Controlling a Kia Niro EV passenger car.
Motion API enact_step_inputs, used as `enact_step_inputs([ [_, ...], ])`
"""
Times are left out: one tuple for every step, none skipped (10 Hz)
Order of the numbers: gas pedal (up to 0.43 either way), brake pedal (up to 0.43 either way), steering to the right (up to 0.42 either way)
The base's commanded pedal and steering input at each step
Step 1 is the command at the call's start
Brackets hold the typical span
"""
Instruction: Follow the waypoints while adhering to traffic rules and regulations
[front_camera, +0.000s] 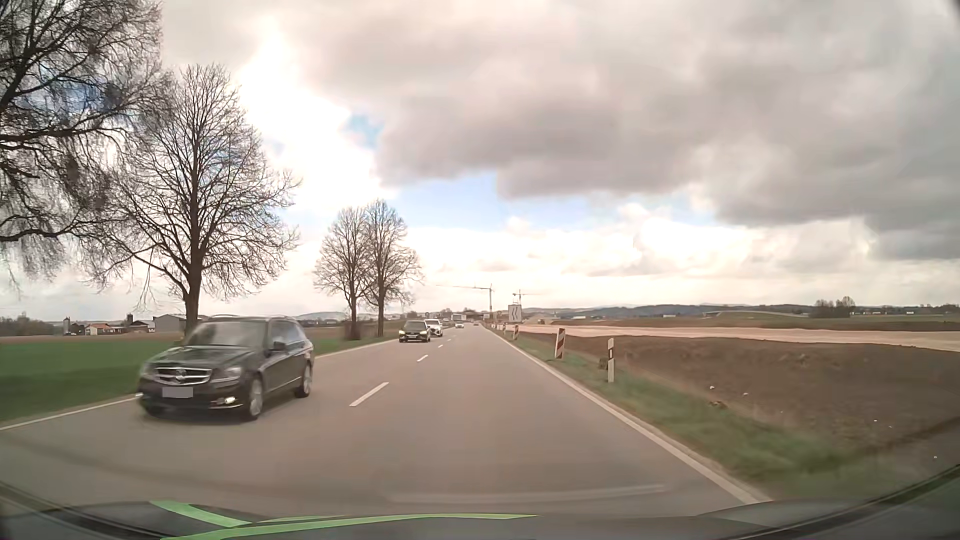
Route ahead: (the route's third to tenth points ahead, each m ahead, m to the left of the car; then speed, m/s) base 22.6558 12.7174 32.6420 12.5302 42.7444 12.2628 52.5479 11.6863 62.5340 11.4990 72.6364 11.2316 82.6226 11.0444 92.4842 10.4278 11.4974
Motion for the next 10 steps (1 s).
enact_step_inputs([
  [0.098, 0.000, -0.001],
  [0.098, 0.000, -0.001],
  [0.098, 0.000, -0.001],
  [0.098, 0.000, -0.001],
  [0.098, 0.000, -0.001],
  [0.098, 0.000, -0.001],
  [0.098, 0.000, -0.001],
  [0.098, 0.000, -0.001],
  [0.098, 0.000, -0.001],
  [0.098, 0.000, -0.001],
])
